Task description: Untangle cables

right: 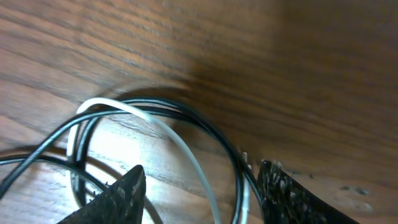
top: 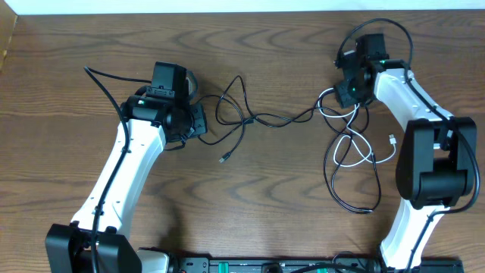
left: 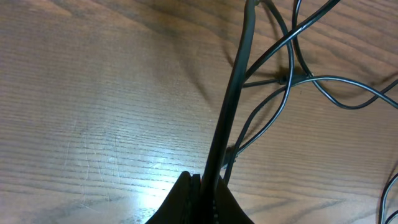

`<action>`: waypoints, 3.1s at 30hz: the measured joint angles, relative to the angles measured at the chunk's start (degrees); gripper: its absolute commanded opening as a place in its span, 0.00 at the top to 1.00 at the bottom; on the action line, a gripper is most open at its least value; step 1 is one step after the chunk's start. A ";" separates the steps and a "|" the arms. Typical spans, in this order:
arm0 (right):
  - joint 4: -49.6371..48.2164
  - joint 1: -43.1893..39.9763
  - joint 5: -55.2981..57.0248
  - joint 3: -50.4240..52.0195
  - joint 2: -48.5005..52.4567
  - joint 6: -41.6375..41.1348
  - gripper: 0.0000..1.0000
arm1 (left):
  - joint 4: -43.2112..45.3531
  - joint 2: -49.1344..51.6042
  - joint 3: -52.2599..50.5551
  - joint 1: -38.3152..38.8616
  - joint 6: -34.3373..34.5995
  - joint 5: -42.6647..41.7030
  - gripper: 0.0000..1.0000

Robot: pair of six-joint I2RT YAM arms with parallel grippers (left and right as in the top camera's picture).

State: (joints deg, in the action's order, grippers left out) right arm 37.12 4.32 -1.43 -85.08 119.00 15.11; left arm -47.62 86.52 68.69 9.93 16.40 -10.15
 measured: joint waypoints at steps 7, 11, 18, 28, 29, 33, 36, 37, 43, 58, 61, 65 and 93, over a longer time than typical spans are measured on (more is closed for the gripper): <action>-0.57 -0.02 0.35 0.00 1.01 0.11 0.99 | 0.02 0.00 0.00 0.00 0.00 0.00 0.93; -0.50 -0.02 0.55 0.00 1.01 -0.90 0.99 | 0.02 0.00 0.00 0.00 0.00 -0.02 0.92; -0.09 -0.11 0.61 0.00 -1.40 -3.50 0.99 | 0.00 0.00 0.00 0.00 0.00 -0.02 0.93; -7.85 -0.92 1.27 -4.35 -30.88 -5.16 0.99 | 0.04 0.00 0.00 0.00 0.00 0.00 0.92; -8.57 -1.27 1.84 -4.44 -33.07 -5.64 0.99 | 0.02 0.00 0.00 0.00 0.00 0.00 0.92; -10.80 -3.10 5.66 -4.57 -38.07 -7.37 0.99 | 0.02 0.00 0.00 0.00 0.00 0.00 0.93; -11.87 -5.11 8.09 -4.57 -39.43 -8.44 0.99 | 0.04 0.00 0.00 0.00 0.00 0.00 0.92; -12.13 -6.10 8.70 -4.57 -39.60 -8.92 0.99 | 0.02 0.00 0.00 0.00 0.00 -0.02 0.92; -12.59 -11.47 3.28 -4.55 -39.69 -14.53 0.99 | 0.04 0.00 0.00 0.00 0.00 -0.02 0.92; -13.62 -12.09 13.99 -4.55 -39.67 -14.64 0.99 | 0.04 0.00 0.00 0.00 0.00 0.00 0.92; -12.17 -12.09 22.53 -4.55 -39.65 -14.93 0.99 | 0.02 0.00 0.00 0.00 0.00 -0.02 0.92; -9.73 -12.85 35.82 -4.55 -39.23 -17.55 0.99 | 0.02 0.00 0.00 0.00 0.00 0.00 0.92; -7.72 -24.37 -21.66 -4.39 -29.18 -17.07 0.99 | 0.07 0.00 0.00 0.00 0.00 -0.02 0.92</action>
State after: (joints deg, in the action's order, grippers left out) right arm 29.41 -20.05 -23.09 -89.47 89.82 -1.96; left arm -47.55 86.52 68.69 9.93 16.40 -10.17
